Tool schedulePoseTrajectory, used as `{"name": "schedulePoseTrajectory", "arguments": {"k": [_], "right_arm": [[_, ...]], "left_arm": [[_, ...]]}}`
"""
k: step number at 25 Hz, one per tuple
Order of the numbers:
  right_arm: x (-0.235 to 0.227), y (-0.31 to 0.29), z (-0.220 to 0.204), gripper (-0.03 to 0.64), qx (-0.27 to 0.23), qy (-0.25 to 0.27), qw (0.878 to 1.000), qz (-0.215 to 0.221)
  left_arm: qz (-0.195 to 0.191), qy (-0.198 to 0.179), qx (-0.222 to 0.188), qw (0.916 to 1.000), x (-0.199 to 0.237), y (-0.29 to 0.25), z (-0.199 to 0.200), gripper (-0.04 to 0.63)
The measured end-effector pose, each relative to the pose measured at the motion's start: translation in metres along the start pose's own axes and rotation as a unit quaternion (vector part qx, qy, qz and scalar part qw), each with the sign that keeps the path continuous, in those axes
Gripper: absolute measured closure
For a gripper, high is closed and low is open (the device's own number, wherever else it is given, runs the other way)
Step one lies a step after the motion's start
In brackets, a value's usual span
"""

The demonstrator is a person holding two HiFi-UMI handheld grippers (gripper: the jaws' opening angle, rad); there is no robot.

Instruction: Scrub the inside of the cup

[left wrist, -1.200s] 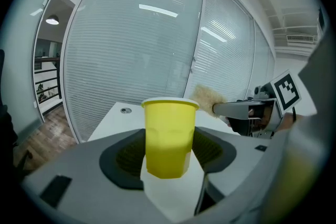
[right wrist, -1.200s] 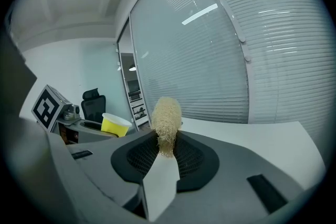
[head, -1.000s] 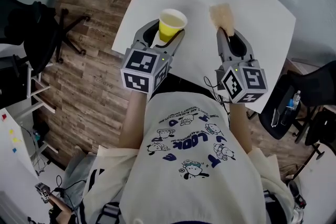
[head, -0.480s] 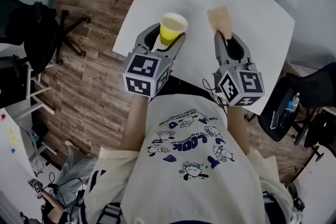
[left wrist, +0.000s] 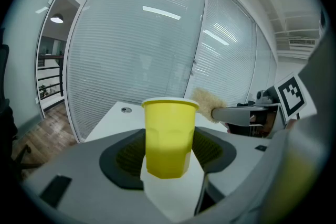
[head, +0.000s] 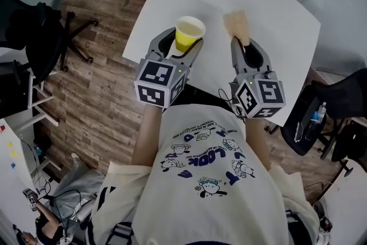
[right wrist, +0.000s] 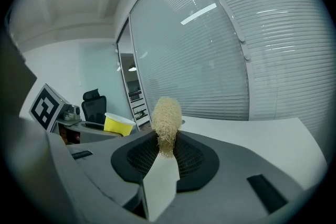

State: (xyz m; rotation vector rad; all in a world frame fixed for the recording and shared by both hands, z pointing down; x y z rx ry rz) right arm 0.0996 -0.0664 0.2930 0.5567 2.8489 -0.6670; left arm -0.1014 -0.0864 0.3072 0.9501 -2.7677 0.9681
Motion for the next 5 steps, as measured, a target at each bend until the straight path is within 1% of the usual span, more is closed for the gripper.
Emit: {"name": "schedulePoseTrajectory", "arguments": {"k": [5], "right_arm": [[-0.0022,0.0071,0.0000,0.523,-0.001,-0.001,1.000,0.000]], "left_arm": [[0.000,0.000,-0.001,1.0000,-0.0066,0.0018,-0.0003,0.293]]}}
Point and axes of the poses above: the fingertips, and each gripper's own axes: y backward along the fingers, x to its left, z out of its top, the point moved 8 cm from there along y, backward along the fingers, and after that the axes turned 5 degrees about x, right-handed, at the moved point
